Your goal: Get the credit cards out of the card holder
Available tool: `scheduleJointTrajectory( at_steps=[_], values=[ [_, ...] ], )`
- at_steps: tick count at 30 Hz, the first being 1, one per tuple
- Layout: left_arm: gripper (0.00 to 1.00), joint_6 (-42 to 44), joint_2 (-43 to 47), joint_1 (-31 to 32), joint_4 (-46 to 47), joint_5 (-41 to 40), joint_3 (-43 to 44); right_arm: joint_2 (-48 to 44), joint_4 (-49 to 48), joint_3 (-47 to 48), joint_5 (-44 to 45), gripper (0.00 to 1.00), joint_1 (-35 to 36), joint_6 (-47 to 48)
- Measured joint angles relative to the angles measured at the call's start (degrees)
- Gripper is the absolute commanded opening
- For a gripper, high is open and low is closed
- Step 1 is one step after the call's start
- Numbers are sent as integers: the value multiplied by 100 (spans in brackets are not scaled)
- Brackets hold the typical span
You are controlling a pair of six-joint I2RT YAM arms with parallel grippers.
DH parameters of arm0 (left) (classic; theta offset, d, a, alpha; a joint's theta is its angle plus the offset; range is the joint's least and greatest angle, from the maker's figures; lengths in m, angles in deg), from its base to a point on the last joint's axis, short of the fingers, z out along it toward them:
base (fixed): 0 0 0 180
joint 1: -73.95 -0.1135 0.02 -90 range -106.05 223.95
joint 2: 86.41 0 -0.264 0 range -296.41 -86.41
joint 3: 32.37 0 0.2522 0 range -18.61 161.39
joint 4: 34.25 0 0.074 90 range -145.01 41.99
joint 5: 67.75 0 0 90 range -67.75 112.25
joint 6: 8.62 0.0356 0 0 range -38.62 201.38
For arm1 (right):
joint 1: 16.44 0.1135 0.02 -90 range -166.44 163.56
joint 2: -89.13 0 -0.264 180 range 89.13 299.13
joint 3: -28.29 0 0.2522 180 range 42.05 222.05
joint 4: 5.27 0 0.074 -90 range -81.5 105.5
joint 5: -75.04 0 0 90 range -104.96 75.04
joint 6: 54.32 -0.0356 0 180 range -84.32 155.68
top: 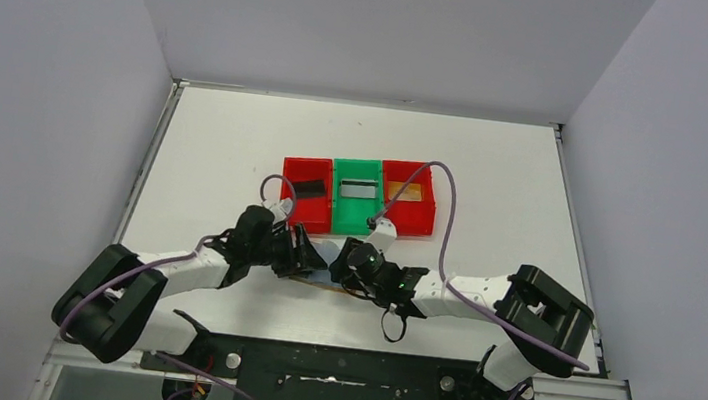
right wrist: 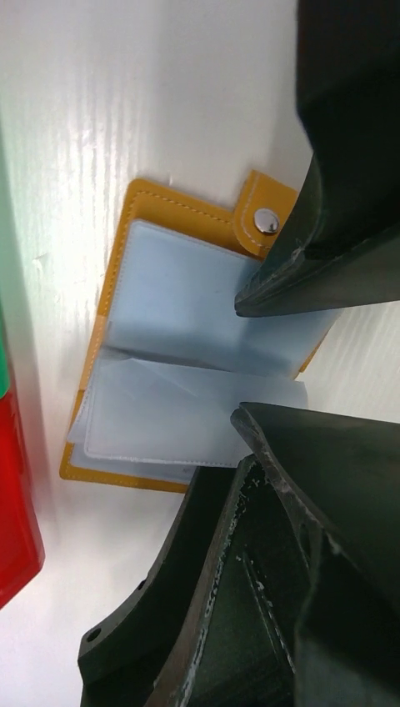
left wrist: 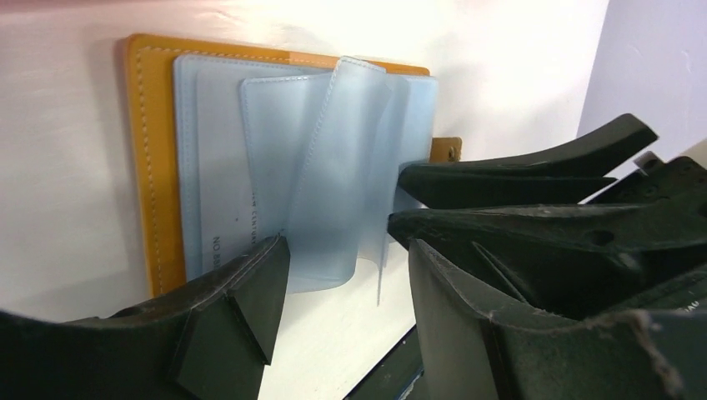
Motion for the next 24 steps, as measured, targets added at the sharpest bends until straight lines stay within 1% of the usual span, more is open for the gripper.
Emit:
scheduleJointTrajectory(
  at_steps=[5, 8, 11, 15, 18, 20, 24],
  values=[
    [54, 33, -249, 0, 212, 326, 111, 37, 118, -20, -13, 35, -2, -468],
    [54, 31, -369, -2, 356, 470, 151, 57, 17, -138, -72, 40, -7, -649],
    [53, 26, -483, 0, 413, 529, 151, 57, -133, -205, -101, 45, 9, -588],
    [52, 2, -540, -13, 439, 538, 151, 52, -400, -291, -20, 53, 107, -50],
    [51, -33, -540, -13, 433, 520, 149, 52, -732, -448, 282, 59, 210, 549],
    [51, -46, -540, -15, 420, 474, 149, 50, -1104, -643, 623, 62, 428, 1086],
    [51, -72, -540, -24, 431, 411, 149, 50, -2096, -1027, 846, 64, 1080, 2251]
  ],
)
